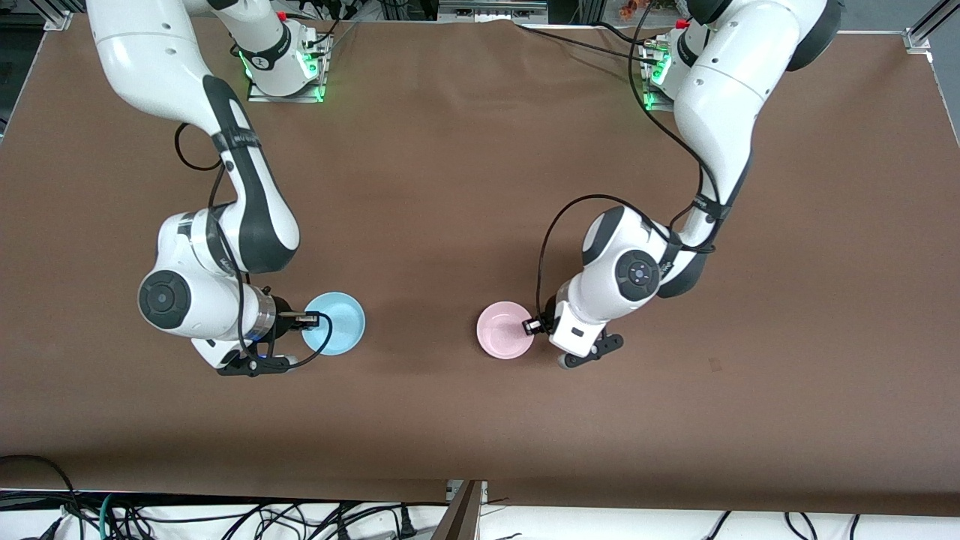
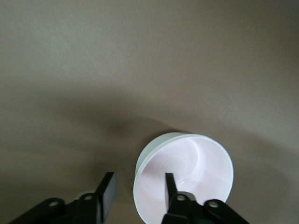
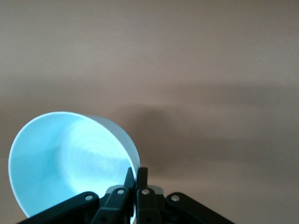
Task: Stack pink and blue bowls on white bowl
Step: 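Lower the pink bowl into the white bowl while the right gripper grasps the blue bowl, then carry the blue bowl to the stack while the left gripper withdraws, then lower the blue bowl into the pink bowl and open the right gripper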
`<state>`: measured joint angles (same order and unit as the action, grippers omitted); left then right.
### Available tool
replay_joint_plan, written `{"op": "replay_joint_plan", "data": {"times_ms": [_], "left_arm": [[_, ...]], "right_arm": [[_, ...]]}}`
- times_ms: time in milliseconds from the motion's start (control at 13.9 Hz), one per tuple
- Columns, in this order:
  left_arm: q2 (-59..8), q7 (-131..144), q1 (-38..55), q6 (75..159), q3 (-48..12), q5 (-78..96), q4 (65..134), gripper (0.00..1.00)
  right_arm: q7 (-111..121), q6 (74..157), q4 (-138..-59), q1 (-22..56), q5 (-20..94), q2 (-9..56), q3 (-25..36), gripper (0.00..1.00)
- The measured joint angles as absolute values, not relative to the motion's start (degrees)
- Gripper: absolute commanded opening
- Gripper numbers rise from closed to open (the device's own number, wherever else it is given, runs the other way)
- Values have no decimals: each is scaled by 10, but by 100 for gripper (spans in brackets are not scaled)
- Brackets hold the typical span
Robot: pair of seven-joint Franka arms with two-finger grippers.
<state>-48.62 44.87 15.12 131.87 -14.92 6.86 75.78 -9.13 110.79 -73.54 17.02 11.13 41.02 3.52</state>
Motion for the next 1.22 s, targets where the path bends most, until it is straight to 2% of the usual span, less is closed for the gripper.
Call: {"op": "replay_joint_plan", "data": {"times_ms": [144, 288, 503, 647, 1007, 1222], "left_arm": [[-461, 449, 129, 1282, -146, 69, 753, 100], [-423, 442, 96, 1207, -137, 69, 753, 100], [-350, 342, 36, 1064, -111, 63, 753, 100], [-301, 240, -11, 1003, -105, 51, 754, 100], [-182, 98, -87, 933, -105, 24, 794, 100], [-140, 77, -91, 888, -106, -15, 807, 100]], "right_arm": [[-162, 1104, -714, 199, 111, 410, 24, 0], [-236, 1112, -704, 233, 111, 412, 18, 0], [-354, 1170, -700, 288, 111, 427, 15, 0], [-429, 1214, -687, 321, 111, 451, 14, 0], [-571, 1339, -638, 386, 111, 537, 14, 0], [-583, 1365, -629, 395, 111, 564, 14, 0]]}}
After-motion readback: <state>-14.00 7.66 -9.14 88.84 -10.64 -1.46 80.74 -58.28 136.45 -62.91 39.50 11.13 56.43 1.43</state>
